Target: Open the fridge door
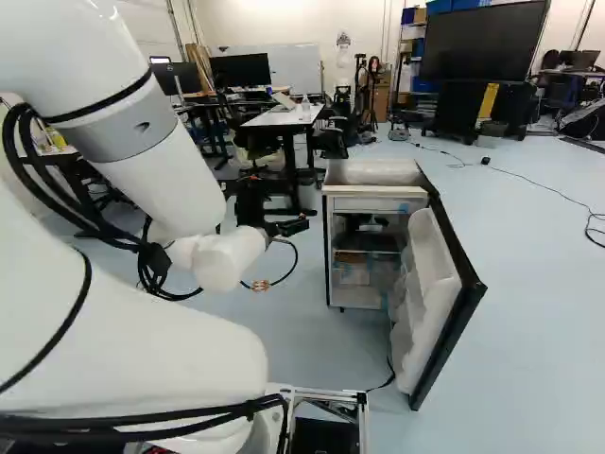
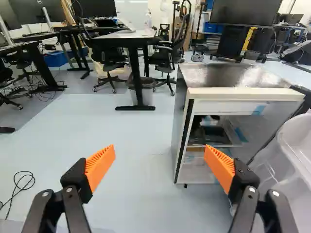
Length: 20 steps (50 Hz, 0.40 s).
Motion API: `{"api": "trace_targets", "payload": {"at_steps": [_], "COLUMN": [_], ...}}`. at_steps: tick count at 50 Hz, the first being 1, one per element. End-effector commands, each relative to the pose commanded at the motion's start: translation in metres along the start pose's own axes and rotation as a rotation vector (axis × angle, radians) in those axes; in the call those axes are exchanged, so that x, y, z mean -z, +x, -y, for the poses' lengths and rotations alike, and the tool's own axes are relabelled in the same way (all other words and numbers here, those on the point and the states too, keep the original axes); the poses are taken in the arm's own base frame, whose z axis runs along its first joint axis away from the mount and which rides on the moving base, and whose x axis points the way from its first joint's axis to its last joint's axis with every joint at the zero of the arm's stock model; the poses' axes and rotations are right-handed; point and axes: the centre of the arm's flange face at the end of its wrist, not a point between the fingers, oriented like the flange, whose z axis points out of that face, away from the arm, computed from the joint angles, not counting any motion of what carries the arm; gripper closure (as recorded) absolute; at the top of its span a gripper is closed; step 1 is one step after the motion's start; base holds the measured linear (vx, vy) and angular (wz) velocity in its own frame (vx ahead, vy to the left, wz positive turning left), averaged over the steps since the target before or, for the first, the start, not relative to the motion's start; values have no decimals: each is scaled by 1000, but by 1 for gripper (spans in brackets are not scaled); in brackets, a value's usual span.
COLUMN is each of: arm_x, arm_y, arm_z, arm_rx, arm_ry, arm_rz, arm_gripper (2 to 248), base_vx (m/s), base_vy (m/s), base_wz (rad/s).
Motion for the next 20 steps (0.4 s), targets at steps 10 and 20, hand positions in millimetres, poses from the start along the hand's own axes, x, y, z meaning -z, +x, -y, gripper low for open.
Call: {"api": "trace_targets", "payload": {"at_steps": [10, 20], "arm_x": [0, 0], "arm_y": [0, 0], "arm_z": [0, 0], "arm_rx": [2, 2], "arm_ry": [2, 2], "arm_rz": [0, 0], "arm_gripper": [3, 3], "base_vx": [0, 0], "base_vy": [0, 0], "base_wz": [0, 0]}}
